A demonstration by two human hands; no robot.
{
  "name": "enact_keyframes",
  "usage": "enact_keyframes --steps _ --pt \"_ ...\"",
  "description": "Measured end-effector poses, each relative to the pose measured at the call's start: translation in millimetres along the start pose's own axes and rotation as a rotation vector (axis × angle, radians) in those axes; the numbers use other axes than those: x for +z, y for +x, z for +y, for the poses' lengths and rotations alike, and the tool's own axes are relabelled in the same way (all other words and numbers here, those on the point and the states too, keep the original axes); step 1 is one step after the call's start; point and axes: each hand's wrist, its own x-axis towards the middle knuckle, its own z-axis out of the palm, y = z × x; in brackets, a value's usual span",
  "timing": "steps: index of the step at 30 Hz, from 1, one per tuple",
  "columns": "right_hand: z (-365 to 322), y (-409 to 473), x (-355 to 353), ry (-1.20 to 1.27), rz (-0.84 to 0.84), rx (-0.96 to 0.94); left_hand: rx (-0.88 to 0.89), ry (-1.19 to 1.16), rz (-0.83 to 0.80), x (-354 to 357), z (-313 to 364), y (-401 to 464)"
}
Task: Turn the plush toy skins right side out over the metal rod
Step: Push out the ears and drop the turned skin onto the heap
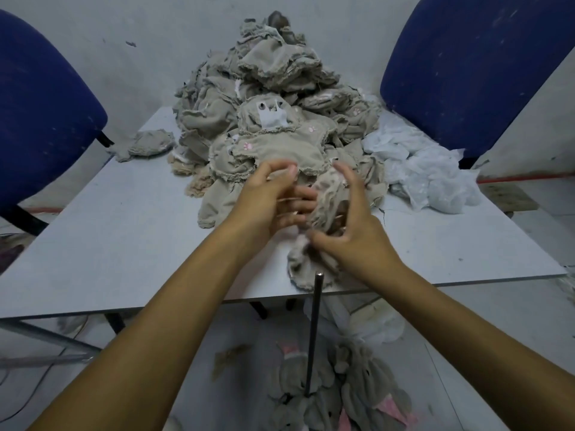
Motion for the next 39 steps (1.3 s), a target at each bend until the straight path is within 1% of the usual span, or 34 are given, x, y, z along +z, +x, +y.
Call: enact_keyframes --steps 2,3,4,5,6,7,8,9,10,11,12,13,14,15,17,19,21,23,25,28,32,34,36,37,39 --pt "1.8 6.0 -3.7 0.261 0.141 0.082 0.128 0.205 0.061 -0.9 -2.4 1.2" --pt "1.2 9.3 -5.9 0.433 0.178 0.139 0.163 0.317 0.071 -1.0 -4.4 1.4" --pt "0.5 12.7 -8.4 0.615 0.183 0.219 0.159 0.369 0.045 -0.9 -6.3 1.3" --pt "-0.6 15.0 -11.3 0.767 0.154 0.305 0.118 0.345 0.005 0.4 -7.7 0.4" --pt "-0.7 16.5 -14.8 0.861 0.11 0.371 0.05 0.249 -0.019 2.0 -7.8 -0.6" --pt "-0.7 17.1 -17.9 0.89 0.064 0.411 -0.006 0.13 -0.02 3.8 -7.6 -1.2" --pt "0.2 17.3 -20.1 0.854 0.019 0.424 -0.023 0.043 -0.003 5.0 -8.2 -0.6" --pt "1.6 16.8 -21.8 0.725 -0.024 0.402 -0.006 0.026 0.032 5.6 -9.4 0.2" --pt "3.7 16.4 -22.9 0.511 -0.045 0.346 0.032 0.075 0.08 5.7 -10.6 0.9" --pt "5.3 15.7 -24.3 0.25 -0.016 0.255 0.073 0.155 0.128 5.0 -11.4 1.2" --pt "6.5 15.3 -26.9 -0.015 0.056 0.132 0.109 0.234 0.171 4.6 -10.8 0.4" --pt "7.4 14.7 -29.5 -0.216 0.118 -0.003 0.138 0.299 0.199 4.5 -9.8 -0.3" --pt "8.2 13.9 -31.2 -0.346 0.129 -0.121 0.162 0.343 0.21 4.2 -9.2 -0.2" --pt "9.4 12.4 -31.9 -0.427 0.089 -0.217 0.185 0.371 0.215 3.8 -9.1 0.1" --pt "12.7 9.4 -28.3 -0.536 -0.009 -0.308 0.217 0.408 0.223 2.9 -9.7 0.7" --pt "15.9 7.6 -24.6 -0.585 -0.048 -0.304 0.23 0.412 0.237 1.1 -11.1 0.9" --pt "18.3 7.2 -24.1 -0.606 -0.123 -0.285 0.229 0.399 0.257 0.5 -10.7 -0.5" --pt "18.0 7.9 -23.8 -0.59 -0.204 -0.276 0.226 0.385 0.263 0.6 -10.2 -1.1" --pt "16.3 8.0 -22.6 -0.55 -0.218 -0.263 0.21 0.363 0.272 0.3 -8.7 -0.6" --pt "17.4 6.9 -23.6 -0.529 -0.185 -0.23 0.137 0.278 0.268 -1.6 -5.1 1.5" --pt "18.2 6.7 -26.0 -0.563 -0.226 -0.192 -0.007 0.115 0.209 -3.4 -3.5 2.6" --pt "16.1 6.2 -22.4 -0.601 -0.252 -0.175 -0.056 0.077 0.155 -4.1 -4.2 3.0" --pt "14.5 6.2 -20.1 -0.624 -0.25 -0.2 -0.034 0.185 0.118 -2.2 -5.9 1.6" --pt "13.6 6.5 -20.1 -0.628 -0.232 -0.225 0.014 0.337 0.098 -1.9 -9.2 1.3" --pt "14.0 7.3 -20.5 -0.599 -0.174 -0.232 0.186 0.793 0.029 -0.3 -16.4 -0.9"
